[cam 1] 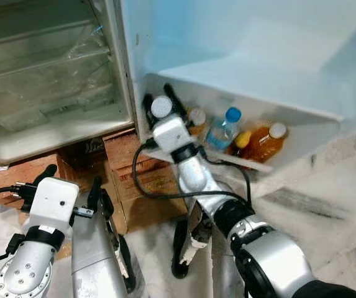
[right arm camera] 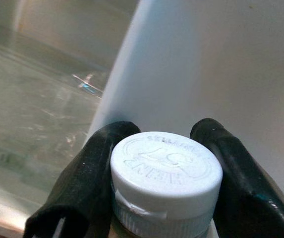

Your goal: Restocking fridge

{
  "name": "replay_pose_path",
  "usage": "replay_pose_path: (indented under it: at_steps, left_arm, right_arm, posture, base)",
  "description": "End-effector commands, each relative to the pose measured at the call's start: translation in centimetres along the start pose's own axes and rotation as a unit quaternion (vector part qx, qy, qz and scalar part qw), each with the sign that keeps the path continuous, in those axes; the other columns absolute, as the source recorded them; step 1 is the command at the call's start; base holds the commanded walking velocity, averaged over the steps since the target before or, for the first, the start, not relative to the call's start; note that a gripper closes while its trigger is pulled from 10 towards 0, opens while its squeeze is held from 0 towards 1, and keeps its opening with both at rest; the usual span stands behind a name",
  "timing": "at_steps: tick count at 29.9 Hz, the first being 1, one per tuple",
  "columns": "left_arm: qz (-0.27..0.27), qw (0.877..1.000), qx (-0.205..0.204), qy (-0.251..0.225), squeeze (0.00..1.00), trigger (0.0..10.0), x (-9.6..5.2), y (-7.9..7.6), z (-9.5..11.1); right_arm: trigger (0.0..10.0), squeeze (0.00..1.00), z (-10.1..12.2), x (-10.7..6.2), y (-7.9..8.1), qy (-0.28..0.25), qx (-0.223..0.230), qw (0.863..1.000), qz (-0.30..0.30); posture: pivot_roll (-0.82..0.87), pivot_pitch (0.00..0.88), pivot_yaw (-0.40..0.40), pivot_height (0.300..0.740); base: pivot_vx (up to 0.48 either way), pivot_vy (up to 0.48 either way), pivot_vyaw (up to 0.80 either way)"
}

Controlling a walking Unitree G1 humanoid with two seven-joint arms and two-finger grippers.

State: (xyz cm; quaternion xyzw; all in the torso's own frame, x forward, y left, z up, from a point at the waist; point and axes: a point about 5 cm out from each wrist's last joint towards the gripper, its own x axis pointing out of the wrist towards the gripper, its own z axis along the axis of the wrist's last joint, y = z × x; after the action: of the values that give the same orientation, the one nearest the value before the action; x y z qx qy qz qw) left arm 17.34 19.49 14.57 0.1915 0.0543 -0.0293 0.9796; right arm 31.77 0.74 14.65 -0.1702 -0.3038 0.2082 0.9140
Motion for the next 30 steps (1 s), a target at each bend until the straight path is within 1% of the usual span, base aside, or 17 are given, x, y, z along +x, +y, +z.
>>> replay_pose_path:
  at_steps: [1, 3, 5, 9, 13, 15, 17, 18, 19, 20, 21, 22, 25, 27, 28, 29, 30]
  left_arm:
    - [-0.002, 1.000, 0.001, 0.008, 0.00, 10.0, -0.2, 0.0, -0.1]
    - [-0.002, 1.000, 0.001, 0.008, 0.00, 10.0, -0.2, 0.0, -0.1]
    - [-0.003, 1.000, -0.001, 0.009, 0.00, 10.0, 0.0, -0.1, -0.2]
    - [-0.003, 1.000, -0.002, 0.008, 0.00, 10.0, 0.1, -0.2, -0.2]
    - [-0.002, 1.000, -0.002, 0.007, 0.00, 10.0, 0.1, -0.1, -0.2]
    - [-0.002, 1.000, -0.003, 0.008, 0.00, 10.0, 0.0, -0.1, -0.2]
    - [-0.002, 1.000, -0.004, 0.010, 0.00, 10.0, 0.0, -0.1, -0.2]
    - [-0.002, 1.000, -0.004, 0.011, 0.00, 10.0, -0.1, -0.1, -0.3]
    - [-0.001, 1.000, -0.005, 0.013, 0.00, 10.0, 0.1, -0.1, -0.4]
    - [-0.001, 1.000, -0.006, 0.013, 0.00, 10.0, 0.2, -0.1, -0.4]
    - [-0.002, 1.000, -0.007, 0.013, 0.00, 10.0, 0.4, -0.1, -0.5]
    - [-0.002, 1.000, -0.008, 0.012, 0.00, 10.0, 0.6, -0.1, -0.6]
    - [-0.002, 1.000, -0.010, 0.008, 0.00, 10.0, 1.2, -0.1, -0.7]
    - [0.000, 1.000, -0.009, 0.002, 0.00, 10.0, 2.3, -0.3, -0.9]
    - [0.001, 1.000, -0.008, 0.001, 0.00, 10.0, 2.7, -0.4, -0.9]
    - [0.006, 1.000, -0.010, -0.002, 0.00, 10.0, 3.3, -0.4, -1.0]
    - [0.013, 1.000, -0.014, -0.006, 0.00, 10.0, 4.3, -0.5, -1.0]
  right_arm:
    - [10.0, 1.00, -0.7, -1.2, 1.5, 0.024, 0.016, 0.999, 0.029]
    - [10.0, 1.00, -0.7, -1.2, 1.5, 0.024, 0.016, 0.999, 0.029]
    - [10.0, 1.00, -0.9, -1.5, 1.4, 0.033, 0.026, 0.999, 0.030]
    - [10.0, 1.00, -1.0, -1.5, 1.2, 0.030, 0.019, 0.999, 0.025]
    - [10.0, 1.00, -0.4, -1.0, 1.2, 0.002, -0.003, 1.000, 0.031]
    - [10.0, 1.00, -0.1, -0.7, 1.4, -0.005, -0.005, 0.999, 0.042]
    - [10.0, 1.00, -0.1, -0.4, 1.1, -0.004, -0.002, 0.999, 0.039]
    - [10.0, 1.00, -0.1, -0.3, 1.0, -0.004, -0.001, 0.999, 0.036]
    - [10.0, 1.00, 0.0, 0.0, 0.2, -0.009, 0.004, 1.000, 0.028]
    - [10.0, 1.00, 0.1, 0.1, 0.0, -0.013, 0.005, 1.000, 0.025]
    - [10.0, 1.00, 0.4, 0.5, -1.0, -0.028, 0.007, 0.999, 0.021]
    - [10.0, 1.00, 0.6, 0.6, -1.5, -0.037, 0.009, 0.999, 0.020]
    - [10.0, 1.00, 0.8, 0.5, -2.6, -0.055, 0.019, 0.998, 0.026]
    - [10.0, 1.00, 0.0, -0.3, -3.3, -0.033, 0.043, 0.998, 0.038]
    - [10.0, 1.00, -0.3, -0.6, -3.6, -0.023, 0.054, 0.997, 0.041]
    - [10.0, 1.00, -1.3, -1.6, -3.8, 0.013, 0.084, 0.995, 0.042]
    - [10.0, 1.00, -2.4, -2.8, -4.0, 0.058, 0.132, 0.989, 0.041]
  posture:
    - [0.40, 0.340, -0.080, 0.487]
    - [0.40, 0.340, -0.080, 0.487]
    - [0.40, 0.337, -0.083, 0.487]
    - [0.40, 0.335, -0.084, 0.487]
    - [0.41, 0.334, -0.084, 0.487]
    - [0.41, 0.334, -0.084, 0.487]
    - [0.40, 0.339, -0.086, 0.487]
    - [0.40, 0.337, -0.088, 0.487]
    - [0.39, 0.331, -0.090, 0.487]
    - [0.39, 0.331, -0.090, 0.487]
    - [0.37, 0.320, -0.092, 0.487]
    - [0.36, 0.310, -0.094, 0.487]
    - [0.34, 0.290, -0.096, 0.487]
    - [0.30, 0.242, -0.101, 0.487]
    - [0.30, 0.242, -0.101, 0.487]
    - [0.27, 0.218, -0.102, 0.487]
    - [0.26, 0.196, -0.104, 0.487]
  base:
    - [0.000, 0.000, 0.00]
    - [0.000, 0.000, 0.00]
    - [0.000, 0.000, 0.00]
    - [0.000, 0.000, 0.00]
    - [0.000, 0.000, 0.00]
    - [0.000, 0.000, 0.00]
    - [0.000, 0.000, 0.00]
    - [0.000, 0.000, 0.00]
    - [0.000, 0.000, 0.00]
    - [0.000, 0.000, 0.00]
    - [0.000, 0.000, 0.00]
    - [0.000, 0.000, 0.00]
    - [0.000, 0.000, 0.00]
    - [0.000, 0.000, 0.00]
    - [0.000, 0.000, 0.00]
    - [0.000, 0.000, 0.00]
    - [0.000, 0.000, 0.00]
